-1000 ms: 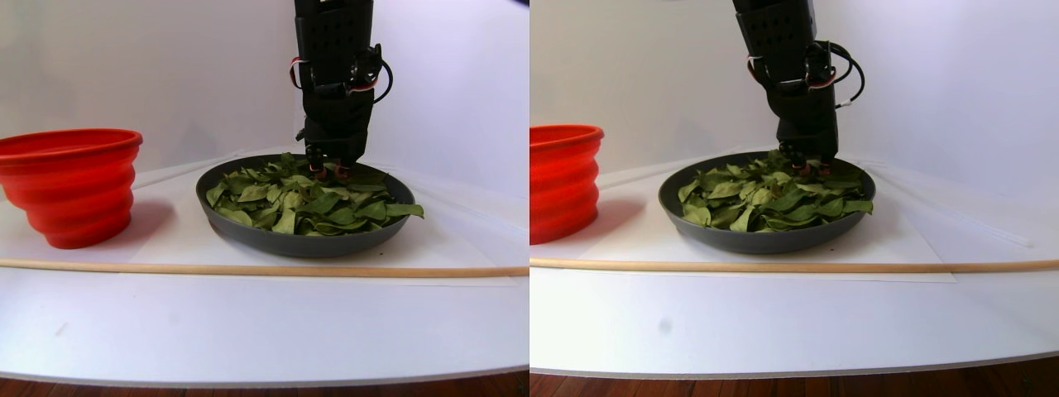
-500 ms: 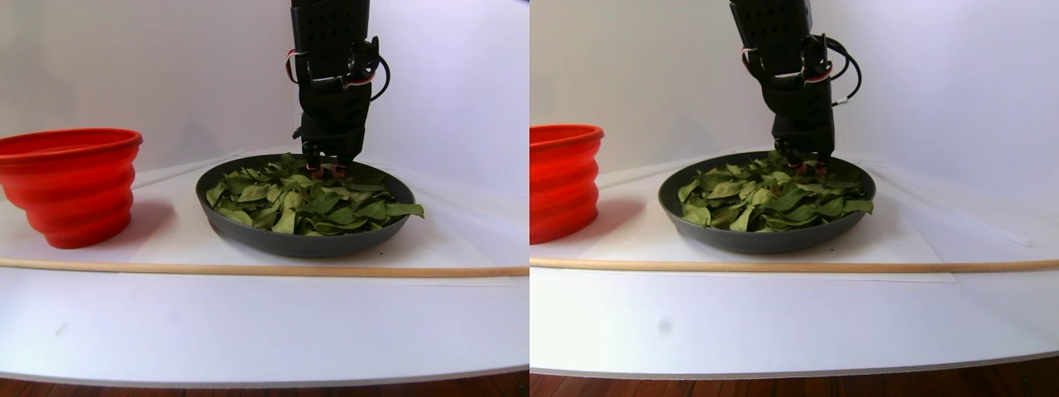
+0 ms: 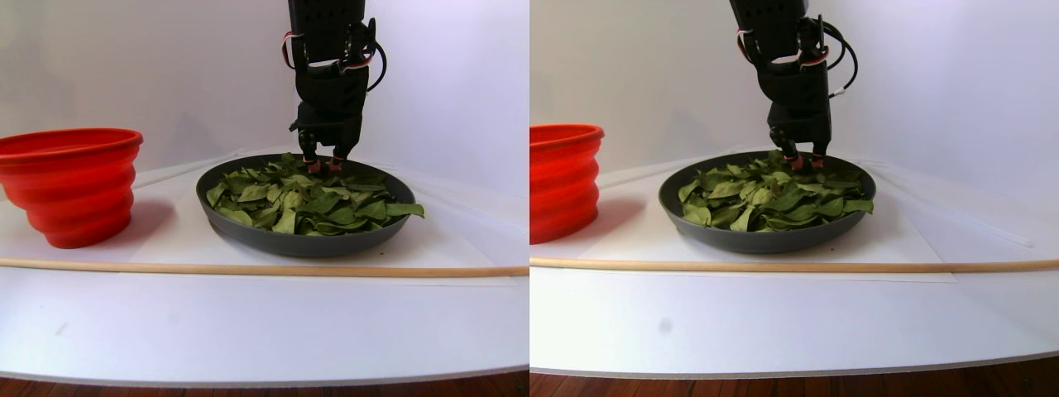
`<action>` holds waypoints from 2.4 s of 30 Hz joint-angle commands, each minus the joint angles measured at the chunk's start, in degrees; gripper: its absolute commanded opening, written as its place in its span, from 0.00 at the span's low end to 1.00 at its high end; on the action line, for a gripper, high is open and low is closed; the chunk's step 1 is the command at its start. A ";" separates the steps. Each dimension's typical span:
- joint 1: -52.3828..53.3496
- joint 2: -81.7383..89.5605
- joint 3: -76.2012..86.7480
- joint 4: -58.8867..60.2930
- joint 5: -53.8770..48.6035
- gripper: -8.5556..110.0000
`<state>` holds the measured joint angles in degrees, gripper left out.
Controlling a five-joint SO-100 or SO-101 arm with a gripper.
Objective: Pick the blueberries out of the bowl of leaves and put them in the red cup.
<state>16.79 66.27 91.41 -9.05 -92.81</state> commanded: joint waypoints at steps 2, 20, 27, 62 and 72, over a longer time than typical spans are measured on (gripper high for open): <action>-0.35 10.37 0.26 1.49 0.00 0.16; -2.64 17.14 5.62 5.80 -0.35 0.16; -4.22 20.57 8.96 7.73 0.00 0.16; -14.41 38.23 20.30 20.65 3.52 0.16; -18.02 43.07 23.20 23.55 5.19 0.16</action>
<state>-0.35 101.87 114.87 14.15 -88.07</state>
